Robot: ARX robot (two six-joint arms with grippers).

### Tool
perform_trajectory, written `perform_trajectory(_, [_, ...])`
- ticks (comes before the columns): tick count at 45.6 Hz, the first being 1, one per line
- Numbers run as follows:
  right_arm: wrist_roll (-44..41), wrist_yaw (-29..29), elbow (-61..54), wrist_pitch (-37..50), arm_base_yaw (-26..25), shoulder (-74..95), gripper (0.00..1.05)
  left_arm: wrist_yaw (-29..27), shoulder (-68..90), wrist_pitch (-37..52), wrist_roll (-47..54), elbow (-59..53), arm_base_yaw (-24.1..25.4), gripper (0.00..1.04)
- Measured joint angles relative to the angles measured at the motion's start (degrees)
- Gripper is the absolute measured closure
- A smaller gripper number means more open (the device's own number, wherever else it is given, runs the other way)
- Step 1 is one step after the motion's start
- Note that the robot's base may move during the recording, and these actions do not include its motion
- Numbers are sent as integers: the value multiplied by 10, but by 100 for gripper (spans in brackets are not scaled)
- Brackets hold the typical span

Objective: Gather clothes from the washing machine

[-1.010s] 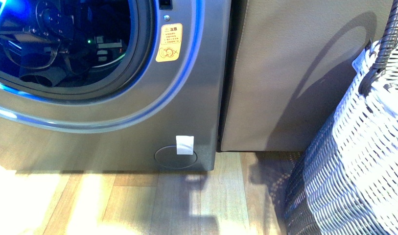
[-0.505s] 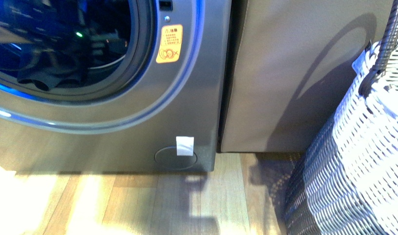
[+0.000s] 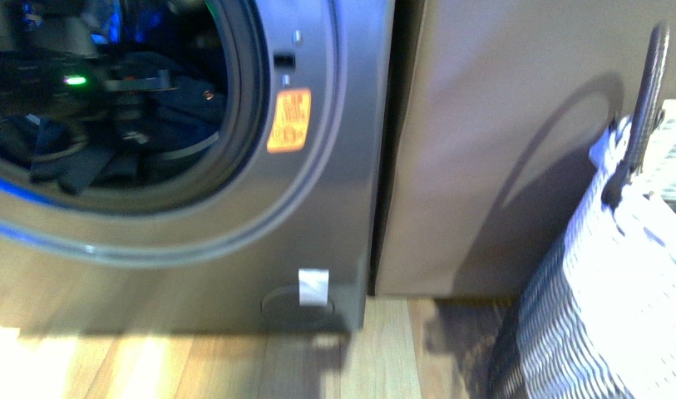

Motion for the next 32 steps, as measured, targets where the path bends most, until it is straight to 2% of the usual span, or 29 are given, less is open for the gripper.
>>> perform_trajectory(16, [0,0,0,0,0,0,8,66,-167,-1,15,-120,14,99])
perform_trajectory(32, [0,0,0,0,0,0,8,150,-352,-59,18,-190,63,99])
